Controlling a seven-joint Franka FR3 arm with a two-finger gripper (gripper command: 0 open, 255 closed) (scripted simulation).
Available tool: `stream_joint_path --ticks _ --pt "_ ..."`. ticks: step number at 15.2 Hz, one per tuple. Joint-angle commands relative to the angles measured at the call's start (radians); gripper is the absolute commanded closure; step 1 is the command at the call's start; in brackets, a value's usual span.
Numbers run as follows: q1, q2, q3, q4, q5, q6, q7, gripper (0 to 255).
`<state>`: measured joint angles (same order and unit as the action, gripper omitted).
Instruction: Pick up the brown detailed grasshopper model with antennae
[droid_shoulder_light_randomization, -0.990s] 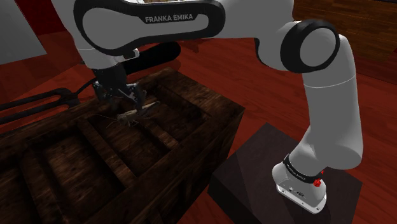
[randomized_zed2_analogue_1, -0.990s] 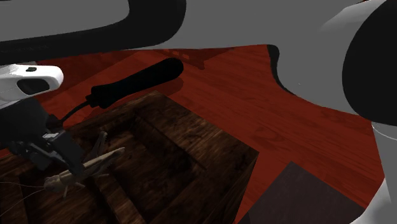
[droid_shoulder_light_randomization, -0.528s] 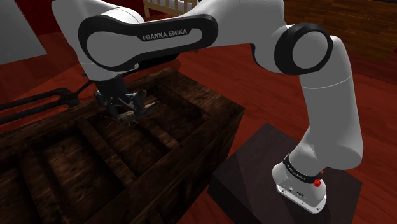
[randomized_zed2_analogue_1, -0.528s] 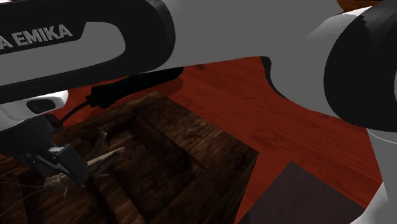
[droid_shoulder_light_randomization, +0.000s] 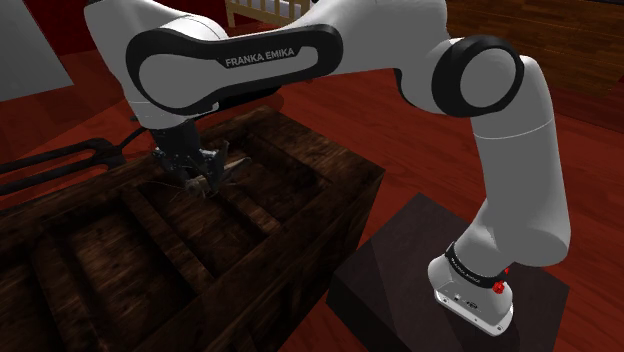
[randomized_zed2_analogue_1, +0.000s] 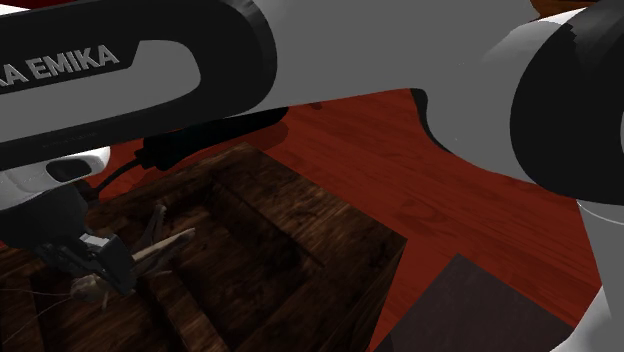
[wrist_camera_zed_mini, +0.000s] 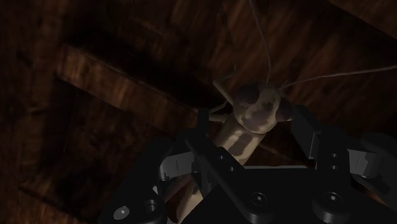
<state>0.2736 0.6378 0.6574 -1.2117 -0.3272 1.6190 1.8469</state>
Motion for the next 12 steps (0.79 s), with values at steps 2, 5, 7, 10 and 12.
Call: stream_joint_path --ticks 2,5,7,10,12 --pt "0.000 0.000 0.000 0.000 0.000 0.000 0.000 255" --pt "0.004 0.000 0.001 0.013 0.001 -0.013 0.000 255" --pt "0.011 0.001 0.001 0.044 0.001 -0.041 -0.003 255" --pt "0.024 0.004 0.001 0.093 0.000 -0.084 -0.006 255" --pt "0.034 0.009 0.000 0.130 -0.001 -0.114 -0.008 255"
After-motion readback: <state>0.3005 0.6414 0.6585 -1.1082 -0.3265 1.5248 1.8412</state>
